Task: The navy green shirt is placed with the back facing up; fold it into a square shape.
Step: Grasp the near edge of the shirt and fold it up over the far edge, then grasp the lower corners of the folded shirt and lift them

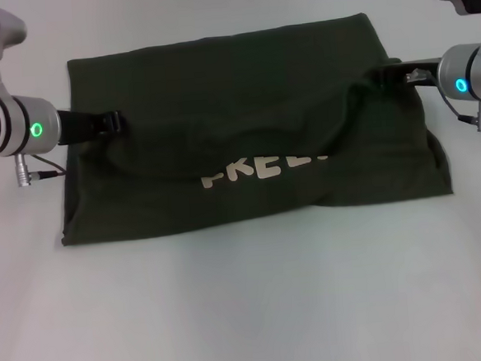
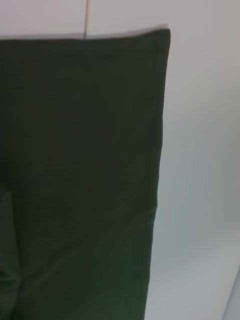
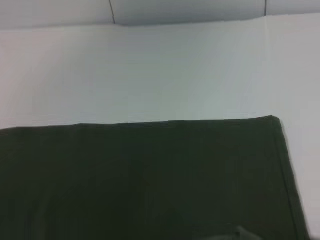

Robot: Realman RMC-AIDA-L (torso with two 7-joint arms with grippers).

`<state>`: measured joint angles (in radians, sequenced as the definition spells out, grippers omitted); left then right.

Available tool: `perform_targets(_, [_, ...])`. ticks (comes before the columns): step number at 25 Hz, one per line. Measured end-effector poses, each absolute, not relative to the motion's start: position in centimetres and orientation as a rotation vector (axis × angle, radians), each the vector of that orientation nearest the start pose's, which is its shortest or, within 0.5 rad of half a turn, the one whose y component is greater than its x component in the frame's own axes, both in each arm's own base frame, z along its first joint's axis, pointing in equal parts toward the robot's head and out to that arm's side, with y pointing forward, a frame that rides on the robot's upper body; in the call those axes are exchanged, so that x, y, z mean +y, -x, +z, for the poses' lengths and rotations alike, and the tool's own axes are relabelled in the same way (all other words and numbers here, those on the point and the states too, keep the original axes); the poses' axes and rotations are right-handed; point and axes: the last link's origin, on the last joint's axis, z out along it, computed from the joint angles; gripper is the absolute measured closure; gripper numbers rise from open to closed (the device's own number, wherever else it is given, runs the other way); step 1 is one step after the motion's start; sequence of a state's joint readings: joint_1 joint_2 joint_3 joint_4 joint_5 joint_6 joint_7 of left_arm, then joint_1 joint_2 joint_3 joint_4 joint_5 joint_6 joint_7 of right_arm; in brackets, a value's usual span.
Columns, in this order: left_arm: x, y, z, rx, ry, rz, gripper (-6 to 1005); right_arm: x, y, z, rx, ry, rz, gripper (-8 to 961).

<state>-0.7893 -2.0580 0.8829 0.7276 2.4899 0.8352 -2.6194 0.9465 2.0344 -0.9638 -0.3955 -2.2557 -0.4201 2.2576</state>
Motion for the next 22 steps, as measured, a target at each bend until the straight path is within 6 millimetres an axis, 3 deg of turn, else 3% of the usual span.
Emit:
perform_targets(3, [45.3, 24.5, 2.8, -1.439, 1.905, -0.317, 851, 49.2, -22.6, 0.5, 1.093, 1.941, 0.283, 771])
perform_targets(6, [43.4, 24.9, 4.6, -1.462, 1.841, -0.447, 796, 48.3, -22.6, 2.7, 1.153, 1.954, 0.382, 667])
perform_targets(9, [41.4, 25.4, 6.0, -1.459, 1.804, -0.528, 742, 46.5, -22.8, 4.4, 1.246, 1.985, 0.511, 548])
perform_targets(13, [39.4, 27.3, 6.1, -1.530, 1.829, -0.565, 558, 43.5, -23.9, 5.8, 1.393, 2.051, 0.696, 346])
perform_targets(17, [37.9, 29.7, 6.1, -1.582, 1.900, -0.610, 408, 41.2, -25.6, 5.5, 1.500, 2.129, 0.729, 261])
perform_targets(22, [36.5, 31.1, 6.8, -1.561, 2.003, -0.662, 218, 39.1, -27.2, 5.3, 1.581, 2.180, 0.720, 155])
